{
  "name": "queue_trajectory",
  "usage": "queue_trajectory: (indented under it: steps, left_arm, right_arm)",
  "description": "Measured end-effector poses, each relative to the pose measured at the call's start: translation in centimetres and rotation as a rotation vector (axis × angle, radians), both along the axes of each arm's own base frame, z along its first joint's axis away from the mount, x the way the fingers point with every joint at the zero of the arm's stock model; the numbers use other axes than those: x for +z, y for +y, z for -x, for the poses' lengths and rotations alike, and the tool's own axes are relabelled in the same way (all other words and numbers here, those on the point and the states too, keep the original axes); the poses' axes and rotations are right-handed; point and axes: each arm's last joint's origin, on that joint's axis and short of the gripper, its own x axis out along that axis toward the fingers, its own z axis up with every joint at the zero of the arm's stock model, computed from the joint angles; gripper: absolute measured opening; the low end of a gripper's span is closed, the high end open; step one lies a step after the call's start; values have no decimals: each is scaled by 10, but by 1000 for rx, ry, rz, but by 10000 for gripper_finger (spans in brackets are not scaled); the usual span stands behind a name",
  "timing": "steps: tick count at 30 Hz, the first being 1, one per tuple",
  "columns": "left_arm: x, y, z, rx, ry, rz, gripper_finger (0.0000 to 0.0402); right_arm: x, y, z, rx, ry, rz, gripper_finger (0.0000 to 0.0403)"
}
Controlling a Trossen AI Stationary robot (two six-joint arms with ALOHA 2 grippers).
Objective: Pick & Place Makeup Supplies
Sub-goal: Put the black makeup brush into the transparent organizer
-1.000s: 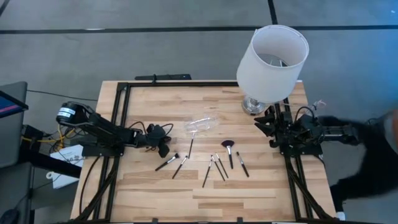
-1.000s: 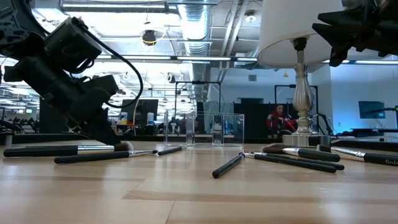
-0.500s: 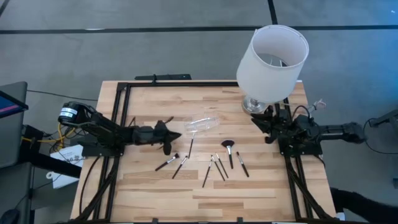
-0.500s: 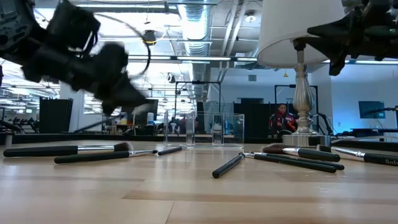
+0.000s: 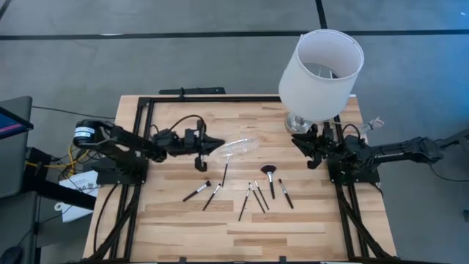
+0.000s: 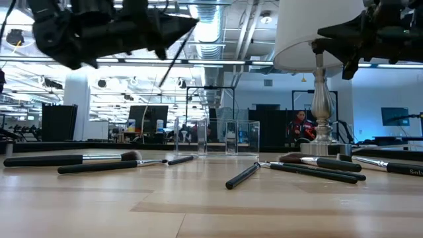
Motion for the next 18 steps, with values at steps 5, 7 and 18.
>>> queue_trajectory:
  steps: [5, 7, 18]
  left_arm:
    - [-12, 14, -21, 39, 24, -32, 9]
    - [-20, 20, -29, 42, 19, -37, 9]
    - [-57, 49, -44, 91, 65, -4, 8]
  right_arm:
    - [0, 0, -4, 0, 5, 0, 100]
    - [1, 0, -5, 0, 13, 1, 100]
    - [2, 0, -8, 3, 12, 1, 100]
